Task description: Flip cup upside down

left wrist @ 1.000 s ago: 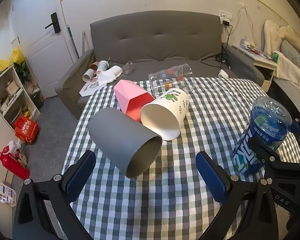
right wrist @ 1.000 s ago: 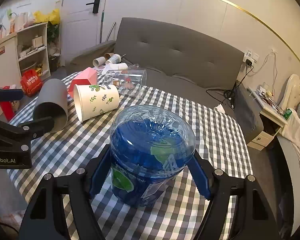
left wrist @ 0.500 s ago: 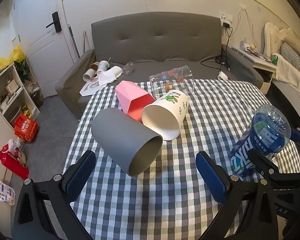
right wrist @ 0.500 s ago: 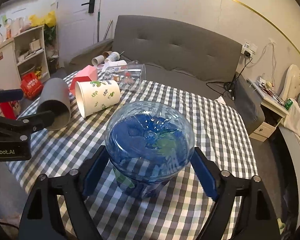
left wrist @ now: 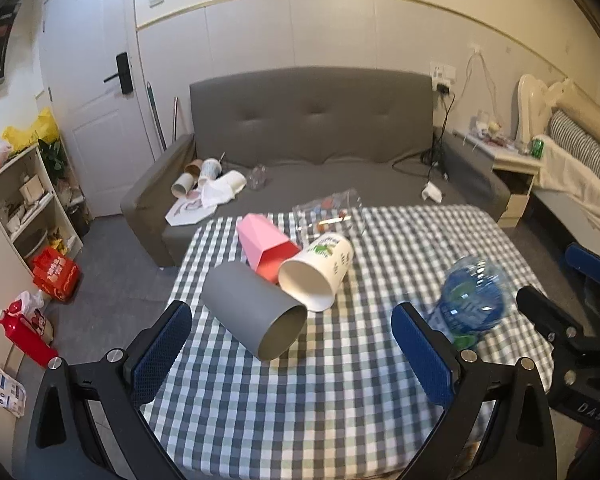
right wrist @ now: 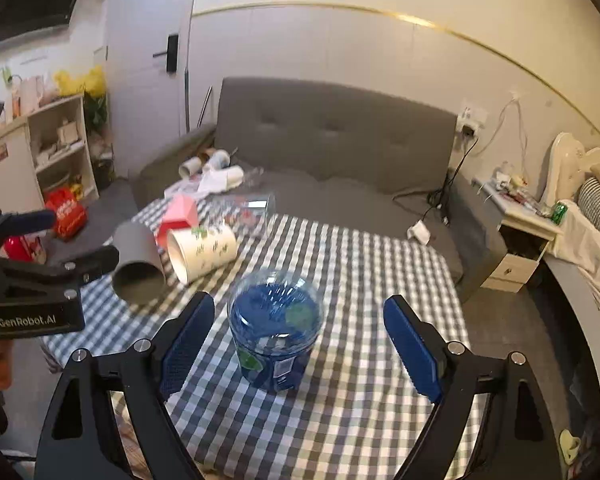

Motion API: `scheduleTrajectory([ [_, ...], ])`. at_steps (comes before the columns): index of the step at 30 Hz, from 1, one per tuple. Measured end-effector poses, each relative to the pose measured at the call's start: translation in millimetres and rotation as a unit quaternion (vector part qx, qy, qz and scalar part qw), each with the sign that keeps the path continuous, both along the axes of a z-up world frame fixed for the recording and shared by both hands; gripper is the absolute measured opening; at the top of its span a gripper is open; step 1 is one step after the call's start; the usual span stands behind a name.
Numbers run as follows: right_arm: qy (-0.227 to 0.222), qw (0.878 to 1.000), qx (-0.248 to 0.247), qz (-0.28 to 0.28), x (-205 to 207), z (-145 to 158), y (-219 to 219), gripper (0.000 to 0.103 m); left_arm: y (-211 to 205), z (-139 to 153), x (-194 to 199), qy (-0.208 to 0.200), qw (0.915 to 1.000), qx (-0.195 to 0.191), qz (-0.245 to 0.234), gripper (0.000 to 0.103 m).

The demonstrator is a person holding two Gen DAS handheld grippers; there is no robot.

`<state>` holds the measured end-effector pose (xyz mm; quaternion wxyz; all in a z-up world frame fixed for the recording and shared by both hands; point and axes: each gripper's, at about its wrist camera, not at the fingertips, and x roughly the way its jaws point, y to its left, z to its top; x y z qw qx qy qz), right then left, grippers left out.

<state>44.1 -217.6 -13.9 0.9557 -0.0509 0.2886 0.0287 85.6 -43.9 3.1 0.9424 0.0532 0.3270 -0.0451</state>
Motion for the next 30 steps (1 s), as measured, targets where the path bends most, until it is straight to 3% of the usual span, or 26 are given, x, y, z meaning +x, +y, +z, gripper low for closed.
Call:
scheduleTrajectory([
  [7,-0.049,0.998,0.029,-0.020,-35,33,-16,0.094,-4,22,-28,-0.043,0.9990,-0.013,-0.003,0.103],
  [10,-0.059,0.997,0.038,-0.030,-48,34,-20,0.103,-3,24,-45,-0.066,0.9975,-0.025,0.002,0.103],
  [14,-0.061,0.996,0.055,-0.039,-62,29,-28,0.103,-2,21,-63,-0.090,0.9956,-0.025,0.002,0.103],
  [24,-0.041,0.996,0.052,-0.057,-85,-5,-31,0.103,2,-4,-85,-0.081,0.9963,-0.030,0.007,0.103],
  [30,-0.033,0.996,0.056,-0.066,-85,-10,-35,0.103,5,-6,-86,-0.071,0.9966,-0.043,0.005,0.103],
])
